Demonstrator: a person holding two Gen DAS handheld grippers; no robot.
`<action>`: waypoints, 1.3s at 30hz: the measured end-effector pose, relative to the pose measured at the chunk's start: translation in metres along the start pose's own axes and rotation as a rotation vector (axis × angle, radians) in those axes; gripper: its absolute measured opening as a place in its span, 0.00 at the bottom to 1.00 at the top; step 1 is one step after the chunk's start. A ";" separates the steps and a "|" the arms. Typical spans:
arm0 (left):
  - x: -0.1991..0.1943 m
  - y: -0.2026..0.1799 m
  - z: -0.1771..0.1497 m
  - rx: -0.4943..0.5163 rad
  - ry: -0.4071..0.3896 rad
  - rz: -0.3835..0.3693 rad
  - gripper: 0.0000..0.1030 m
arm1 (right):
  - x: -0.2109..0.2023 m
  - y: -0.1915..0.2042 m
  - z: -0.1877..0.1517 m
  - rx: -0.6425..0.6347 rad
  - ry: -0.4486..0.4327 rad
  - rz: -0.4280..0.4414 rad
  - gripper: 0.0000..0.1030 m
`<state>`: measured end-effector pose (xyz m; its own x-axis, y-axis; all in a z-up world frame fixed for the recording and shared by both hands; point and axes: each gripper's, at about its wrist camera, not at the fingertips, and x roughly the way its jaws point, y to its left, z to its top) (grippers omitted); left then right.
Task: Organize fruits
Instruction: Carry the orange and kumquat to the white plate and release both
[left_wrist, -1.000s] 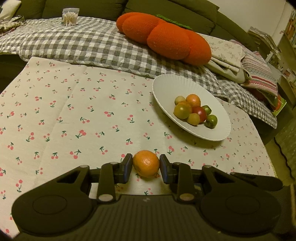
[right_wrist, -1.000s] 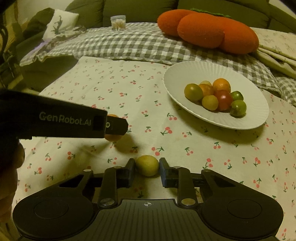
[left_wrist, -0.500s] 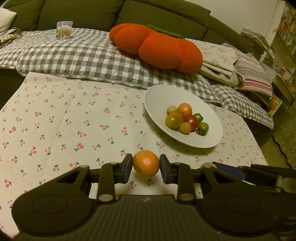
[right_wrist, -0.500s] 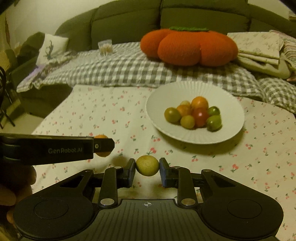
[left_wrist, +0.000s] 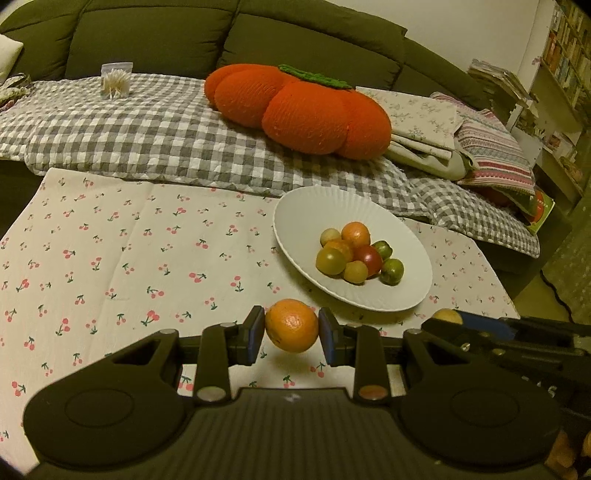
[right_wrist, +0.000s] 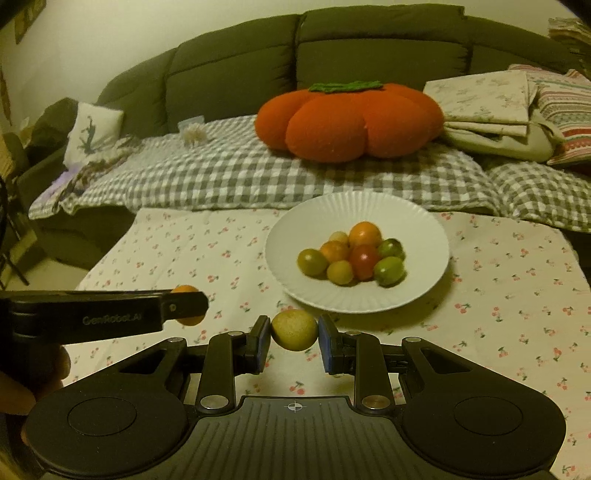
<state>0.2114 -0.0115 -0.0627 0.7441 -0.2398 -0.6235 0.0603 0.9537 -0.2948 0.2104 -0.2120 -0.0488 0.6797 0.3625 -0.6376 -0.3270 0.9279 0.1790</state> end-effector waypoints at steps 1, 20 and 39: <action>0.001 0.000 0.001 0.001 -0.001 0.000 0.29 | -0.001 -0.002 0.001 0.003 -0.003 -0.003 0.25; 0.043 -0.019 0.043 0.089 -0.046 -0.028 0.29 | 0.016 -0.047 0.024 0.069 -0.033 -0.062 0.25; 0.114 -0.028 0.053 0.163 -0.046 -0.048 0.30 | 0.072 -0.033 0.022 -0.095 0.022 -0.082 0.25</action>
<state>0.3299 -0.0559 -0.0869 0.7672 -0.2806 -0.5768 0.2007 0.9591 -0.1996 0.2841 -0.2150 -0.0841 0.6928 0.2830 -0.6633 -0.3321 0.9417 0.0549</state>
